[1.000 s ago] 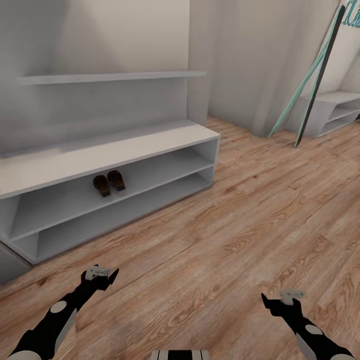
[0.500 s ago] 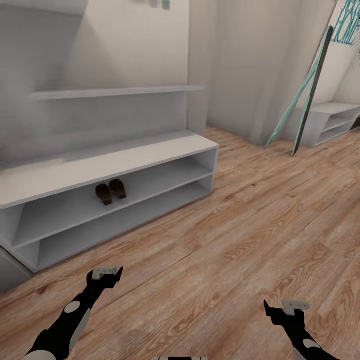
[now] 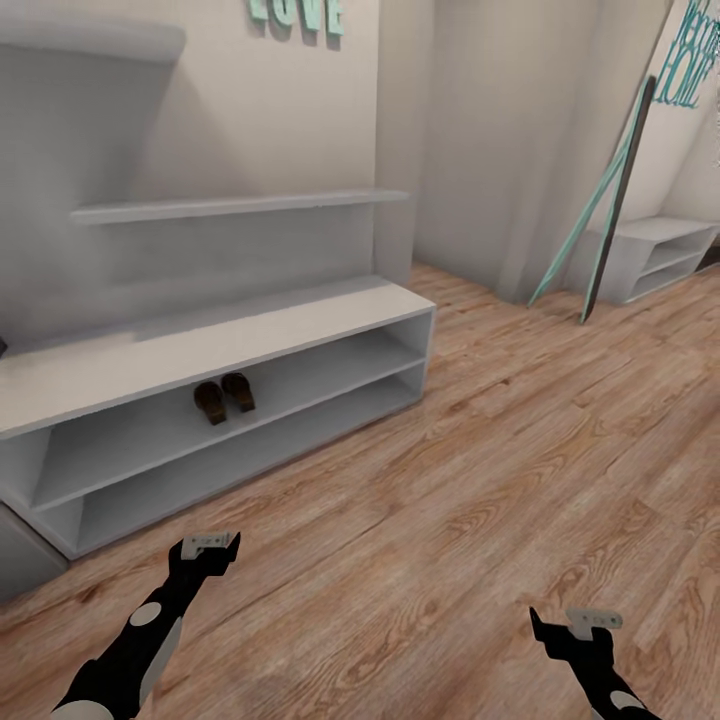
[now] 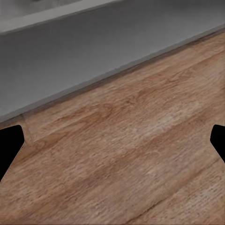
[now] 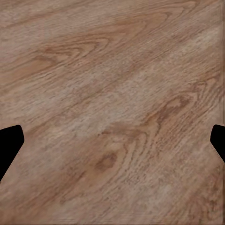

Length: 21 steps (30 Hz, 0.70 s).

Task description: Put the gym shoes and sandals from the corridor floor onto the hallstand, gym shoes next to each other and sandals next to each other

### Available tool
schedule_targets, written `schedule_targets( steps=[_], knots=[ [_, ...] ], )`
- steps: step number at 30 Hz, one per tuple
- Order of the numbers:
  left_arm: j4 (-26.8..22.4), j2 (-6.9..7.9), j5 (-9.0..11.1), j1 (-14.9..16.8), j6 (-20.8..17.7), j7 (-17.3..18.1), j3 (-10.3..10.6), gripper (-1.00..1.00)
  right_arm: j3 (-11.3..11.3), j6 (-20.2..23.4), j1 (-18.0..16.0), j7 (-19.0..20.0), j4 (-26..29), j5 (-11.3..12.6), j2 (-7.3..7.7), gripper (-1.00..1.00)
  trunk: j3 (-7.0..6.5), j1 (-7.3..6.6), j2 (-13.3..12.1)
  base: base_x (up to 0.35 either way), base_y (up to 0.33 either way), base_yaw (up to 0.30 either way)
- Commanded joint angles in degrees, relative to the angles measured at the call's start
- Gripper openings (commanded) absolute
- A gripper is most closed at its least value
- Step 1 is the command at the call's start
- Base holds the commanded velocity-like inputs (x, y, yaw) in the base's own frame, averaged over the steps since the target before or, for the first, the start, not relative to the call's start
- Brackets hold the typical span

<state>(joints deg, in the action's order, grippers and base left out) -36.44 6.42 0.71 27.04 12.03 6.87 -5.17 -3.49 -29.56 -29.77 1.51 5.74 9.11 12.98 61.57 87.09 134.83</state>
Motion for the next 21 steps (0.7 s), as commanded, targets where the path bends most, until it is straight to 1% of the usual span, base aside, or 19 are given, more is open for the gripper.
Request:
schedule_targets(
  steps=[1, 12, 21],
  knots=[
    [0.04, -0.05, 0.08, 0.03, 0.13, 0.48, -0.27, 1.00, -0.38, -0.40, 0.08, 0.16, -0.16, 0.58, 0.02, 1.00, -0.23, -0.23, -0.40, 0.000, 0.000, 0.000],
    [0.09, -0.10, 0.09, 0.03, 0.17, 0.42, -0.28, 1.00, -0.38, -1.18, 1.31, 0.16, -0.56, 0.64, -0.06, 1.00, -3.19, -2.65, -4.81, 0.000, 0.000, 0.000],
    [0.05, -0.91, -0.06, 0.03, 0.57, 0.50, -0.20, 1.00, -0.38, -3.21, 1.82, 0.16, -0.63, 0.65, -0.06, 1.00, -3.99, -2.65, -4.81, 0.000, 0.000, 0.000]
  ],
)
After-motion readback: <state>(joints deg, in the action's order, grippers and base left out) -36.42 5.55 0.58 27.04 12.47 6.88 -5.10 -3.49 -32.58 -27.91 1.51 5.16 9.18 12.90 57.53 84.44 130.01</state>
